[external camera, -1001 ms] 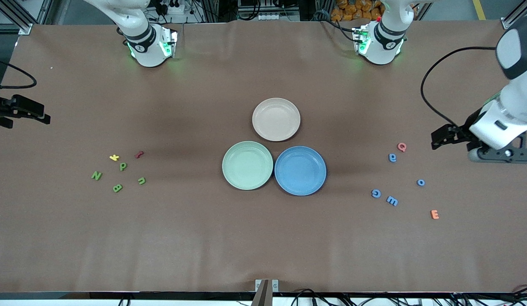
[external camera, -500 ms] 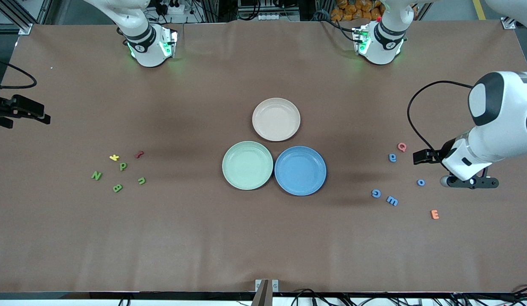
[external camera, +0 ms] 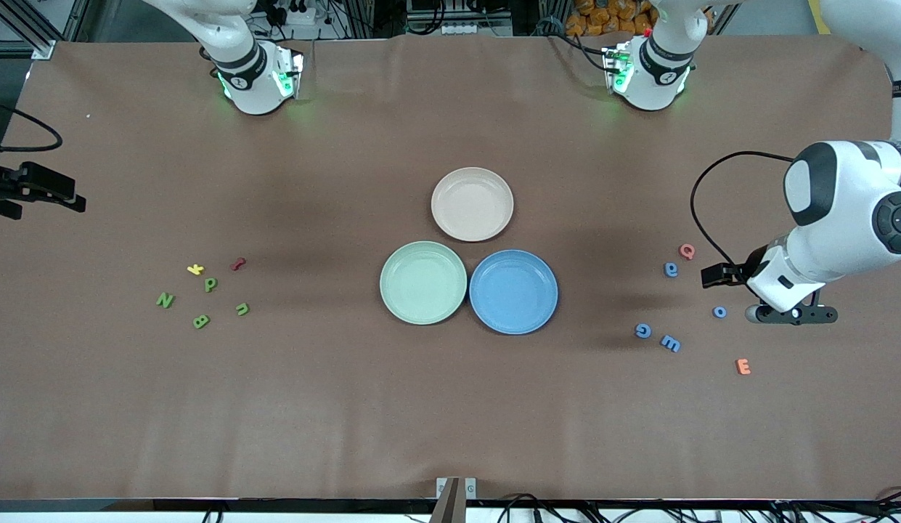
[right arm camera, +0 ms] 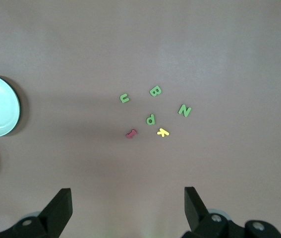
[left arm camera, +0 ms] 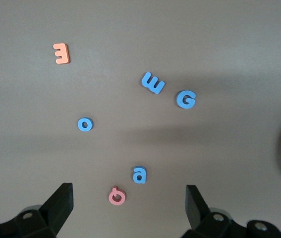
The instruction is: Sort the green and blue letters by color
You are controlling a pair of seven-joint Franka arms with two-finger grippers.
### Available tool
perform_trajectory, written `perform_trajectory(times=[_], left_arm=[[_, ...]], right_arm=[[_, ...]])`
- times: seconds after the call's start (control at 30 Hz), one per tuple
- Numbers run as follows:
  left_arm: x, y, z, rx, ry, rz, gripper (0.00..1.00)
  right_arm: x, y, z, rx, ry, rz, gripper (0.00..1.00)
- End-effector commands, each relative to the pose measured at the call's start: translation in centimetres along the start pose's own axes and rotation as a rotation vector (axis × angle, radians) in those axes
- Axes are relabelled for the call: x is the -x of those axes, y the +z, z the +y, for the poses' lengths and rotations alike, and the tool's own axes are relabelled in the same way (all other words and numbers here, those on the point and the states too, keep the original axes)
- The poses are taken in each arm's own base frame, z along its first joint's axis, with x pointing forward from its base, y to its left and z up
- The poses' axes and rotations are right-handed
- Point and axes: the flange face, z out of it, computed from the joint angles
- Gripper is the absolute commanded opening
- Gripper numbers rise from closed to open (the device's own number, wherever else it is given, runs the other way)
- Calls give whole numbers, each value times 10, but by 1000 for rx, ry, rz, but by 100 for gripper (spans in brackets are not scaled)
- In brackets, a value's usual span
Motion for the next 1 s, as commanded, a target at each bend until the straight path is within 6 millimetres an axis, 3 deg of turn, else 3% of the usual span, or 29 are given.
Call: perform_trajectory(times=[0.0,0.77,0.97], left_arm=[[5,3,-24,-16,75,12,100],[30,55,-31,-28,93,23,100],[34,67,-43,-24,73,25,100]], right_arm=[[1,2,0,-24,-4,-9,100],[-28,27,-6,-59,-18,36,100],[-31,35,-4,-60,6,22,100]])
